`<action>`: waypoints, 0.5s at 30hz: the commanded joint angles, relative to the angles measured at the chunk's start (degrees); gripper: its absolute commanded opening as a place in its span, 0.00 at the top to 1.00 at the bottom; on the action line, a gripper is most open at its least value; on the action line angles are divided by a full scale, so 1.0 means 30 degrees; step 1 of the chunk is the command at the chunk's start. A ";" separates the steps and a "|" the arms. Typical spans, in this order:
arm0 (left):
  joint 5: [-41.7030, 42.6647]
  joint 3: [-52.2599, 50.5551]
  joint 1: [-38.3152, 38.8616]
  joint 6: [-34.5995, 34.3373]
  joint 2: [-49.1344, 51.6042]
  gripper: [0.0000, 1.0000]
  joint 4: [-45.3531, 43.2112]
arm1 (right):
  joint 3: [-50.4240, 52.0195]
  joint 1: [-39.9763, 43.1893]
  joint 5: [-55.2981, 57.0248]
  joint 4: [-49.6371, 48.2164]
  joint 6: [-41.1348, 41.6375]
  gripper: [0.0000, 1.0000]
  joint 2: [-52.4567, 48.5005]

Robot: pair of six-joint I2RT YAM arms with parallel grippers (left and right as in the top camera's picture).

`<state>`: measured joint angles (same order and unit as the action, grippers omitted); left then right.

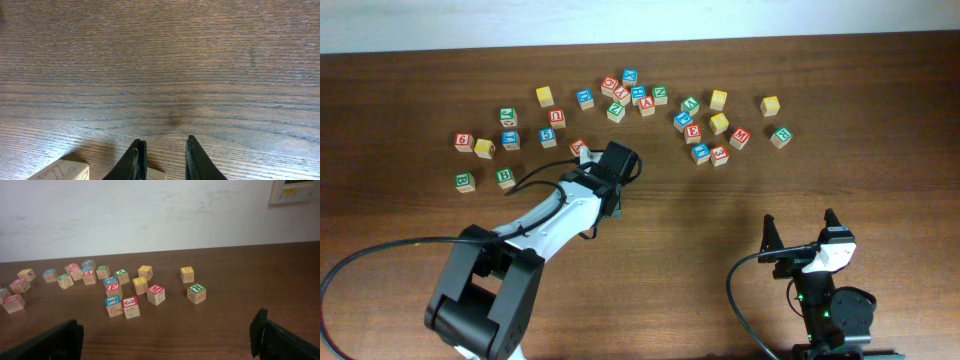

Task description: Spell out ICRA

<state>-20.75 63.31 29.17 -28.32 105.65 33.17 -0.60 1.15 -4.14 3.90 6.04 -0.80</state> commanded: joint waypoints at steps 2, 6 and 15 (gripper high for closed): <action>0.0000 0.0160 -0.0036 0.0226 0.0058 0.79 -0.0124 | 0.0095 0.0124 0.0036 0.0117 0.0058 0.02 0.0124; 0.0007 0.2142 -0.0073 0.2135 0.0058 0.74 0.0743 | 0.0095 0.0124 0.0036 0.0117 0.0058 0.02 0.0124; 0.3628 0.4830 -0.0066 0.2841 0.0073 1.00 0.3978 | 0.0095 0.0124 0.0036 0.0117 0.0058 0.02 0.0124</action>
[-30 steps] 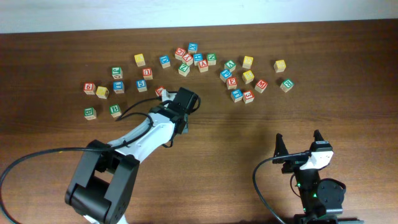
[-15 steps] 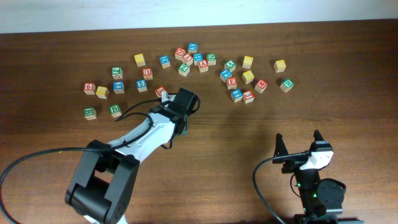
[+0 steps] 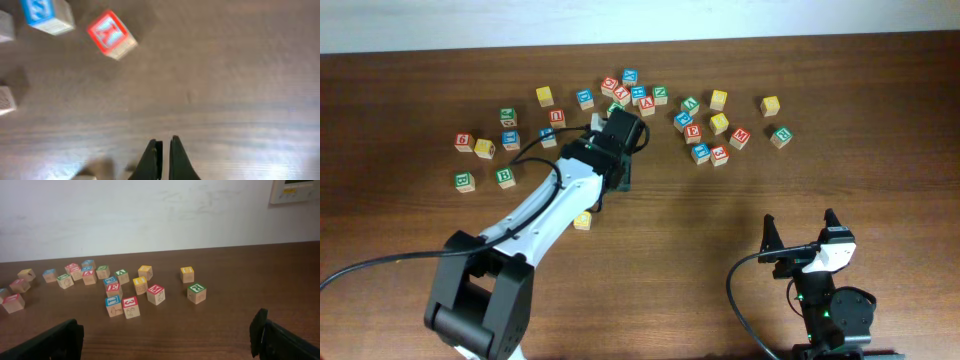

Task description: Spell out ICRA

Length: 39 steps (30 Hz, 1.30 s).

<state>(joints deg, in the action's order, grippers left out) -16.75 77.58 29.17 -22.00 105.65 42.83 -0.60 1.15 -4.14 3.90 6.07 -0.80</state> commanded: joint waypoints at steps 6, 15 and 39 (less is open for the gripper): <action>0.4233 -0.1435 -0.0015 0.0721 0.0102 1.00 0.1304 | 0.0095 0.0124 0.0036 0.0117 0.0051 0.02 0.0124; 0.4000 -0.3300 -0.0036 0.0117 0.0102 1.00 0.0109 | 0.0095 0.0124 0.0036 0.0117 0.0051 0.02 0.0124; 0.0998 -0.4277 -0.0029 -0.3162 0.0102 0.92 -0.0619 | 0.0095 0.0124 0.0036 0.0117 0.0051 0.02 0.0124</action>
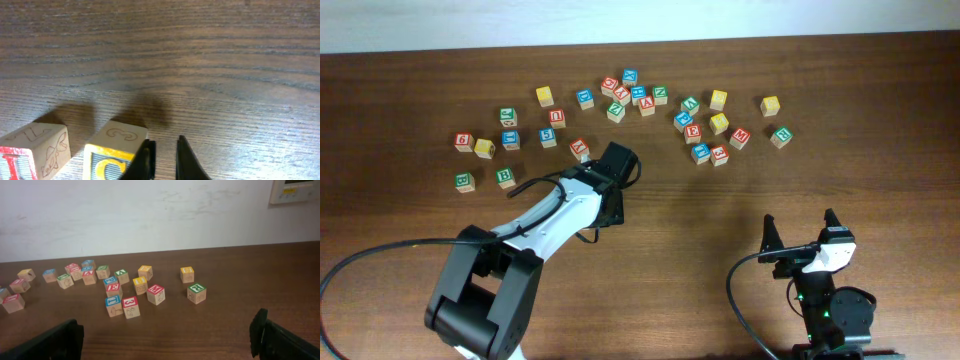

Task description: Spell out ICRA

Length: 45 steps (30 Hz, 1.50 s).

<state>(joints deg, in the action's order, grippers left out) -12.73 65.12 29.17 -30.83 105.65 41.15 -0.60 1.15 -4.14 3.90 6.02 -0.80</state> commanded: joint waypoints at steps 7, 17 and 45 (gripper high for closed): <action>-0.0350 -0.0124 -0.0029 -0.0219 0.0102 1.00 -0.0342 | 0.0095 0.0124 0.0036 0.0117 0.0066 0.02 0.0124; -0.0357 -0.0124 -0.0029 -0.0226 0.0102 1.00 -0.0488 | 0.0095 0.0124 0.0036 0.0117 0.0066 0.02 0.0124; -0.1596 -0.0124 -0.0036 -0.2084 0.0102 1.00 0.0605 | 0.0095 0.0124 0.0036 0.0117 0.0066 0.02 0.0124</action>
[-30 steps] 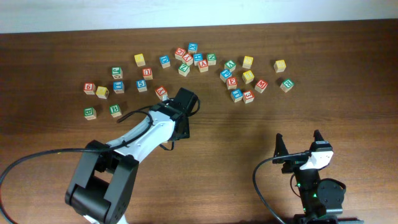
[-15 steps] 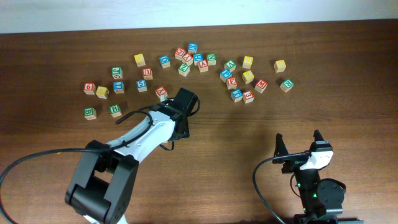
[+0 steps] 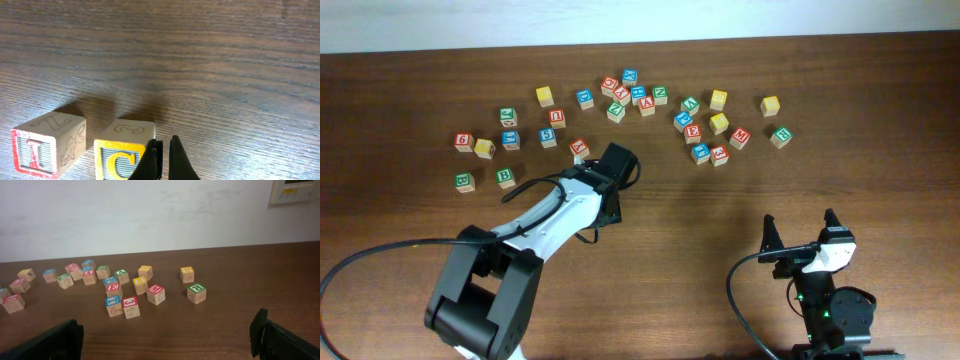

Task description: Spell out ICRA

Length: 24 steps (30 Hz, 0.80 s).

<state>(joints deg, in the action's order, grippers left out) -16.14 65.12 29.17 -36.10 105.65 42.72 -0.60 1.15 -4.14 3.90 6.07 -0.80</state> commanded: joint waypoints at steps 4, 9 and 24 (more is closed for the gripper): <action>-0.0488 -0.0124 -0.0029 -0.0022 0.0102 1.00 0.0095 | 0.0095 0.0124 0.0036 0.0117 0.0051 0.02 0.0124; 0.0233 -0.0124 -0.0029 0.0678 0.0102 1.00 0.0095 | 0.0095 0.0124 0.0036 0.0117 0.0051 0.02 0.0124; 0.0233 -0.0233 -0.0029 0.1574 0.0102 0.98 -0.0211 | 0.0095 0.0124 0.0029 0.0117 0.0051 0.02 0.0124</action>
<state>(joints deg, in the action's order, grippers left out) -15.62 65.12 29.17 -32.51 105.65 42.19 -0.60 1.15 -4.14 3.90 6.07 -0.80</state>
